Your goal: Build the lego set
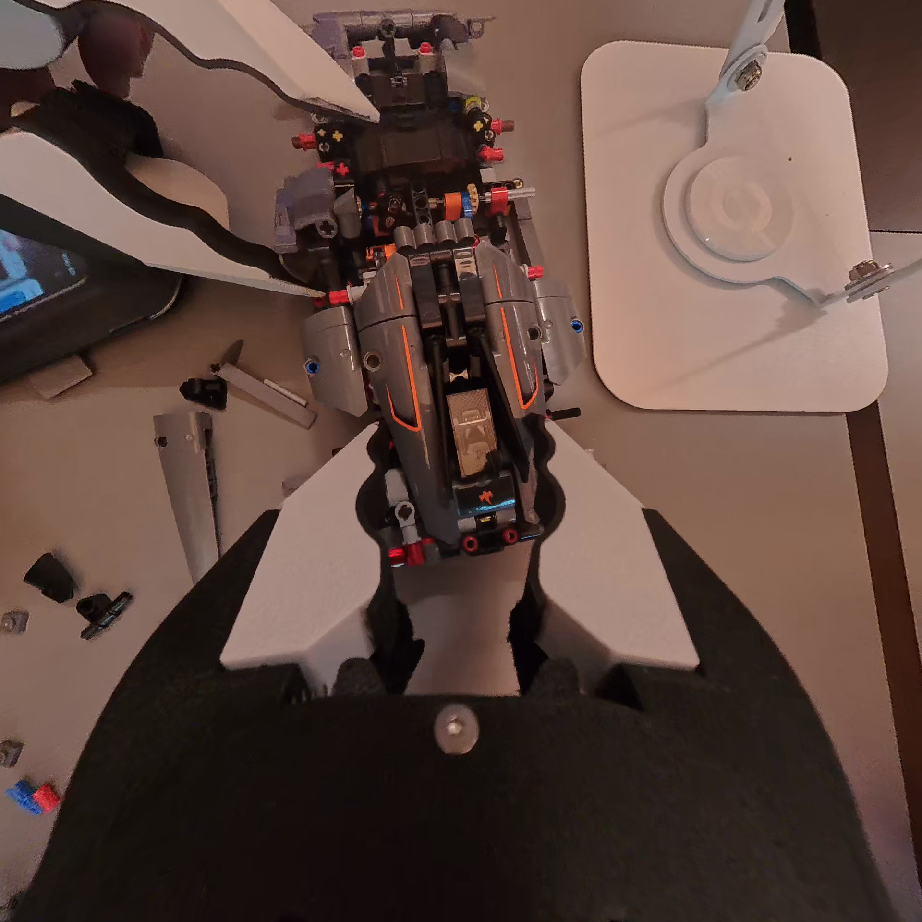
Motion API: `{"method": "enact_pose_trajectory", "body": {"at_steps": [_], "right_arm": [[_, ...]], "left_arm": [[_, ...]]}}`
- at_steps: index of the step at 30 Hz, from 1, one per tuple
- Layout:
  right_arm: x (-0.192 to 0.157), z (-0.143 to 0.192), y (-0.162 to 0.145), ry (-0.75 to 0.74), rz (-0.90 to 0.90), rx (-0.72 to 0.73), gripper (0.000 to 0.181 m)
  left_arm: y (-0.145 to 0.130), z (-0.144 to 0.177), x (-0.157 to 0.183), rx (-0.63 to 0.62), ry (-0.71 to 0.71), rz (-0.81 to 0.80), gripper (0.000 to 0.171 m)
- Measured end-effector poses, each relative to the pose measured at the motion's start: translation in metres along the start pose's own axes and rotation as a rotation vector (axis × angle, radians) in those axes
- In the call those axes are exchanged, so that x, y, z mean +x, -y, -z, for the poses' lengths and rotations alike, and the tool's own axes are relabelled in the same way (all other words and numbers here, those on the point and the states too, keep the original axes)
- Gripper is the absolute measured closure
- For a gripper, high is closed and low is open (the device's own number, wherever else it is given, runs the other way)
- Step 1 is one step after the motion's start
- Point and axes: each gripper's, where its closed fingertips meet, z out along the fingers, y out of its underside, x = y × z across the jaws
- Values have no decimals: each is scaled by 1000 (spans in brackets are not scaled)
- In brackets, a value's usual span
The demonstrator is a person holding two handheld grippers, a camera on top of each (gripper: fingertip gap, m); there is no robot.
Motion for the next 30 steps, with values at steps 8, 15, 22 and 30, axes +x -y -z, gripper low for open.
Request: {"method": "enact_pose_trajectory", "body": {"at_steps": [8, 15, 22, 30], "right_arm": [[-6, -4, 5, 16, -15, 9, 122], [-9, -10, 9, 19, -37, 13, 120], [-10, -11, 11, 14, -37, 10, 120], [-10, -13, 12, 11, -39, 12, 120]], "left_arm": [[-14, 3, -6, -6, -32, 70, 116], [-21, 6, -11, -7, -38, 118, 124], [-26, 7, -12, -9, -57, 172, 129], [-28, 7, -11, -17, -73, 202, 135]]}}
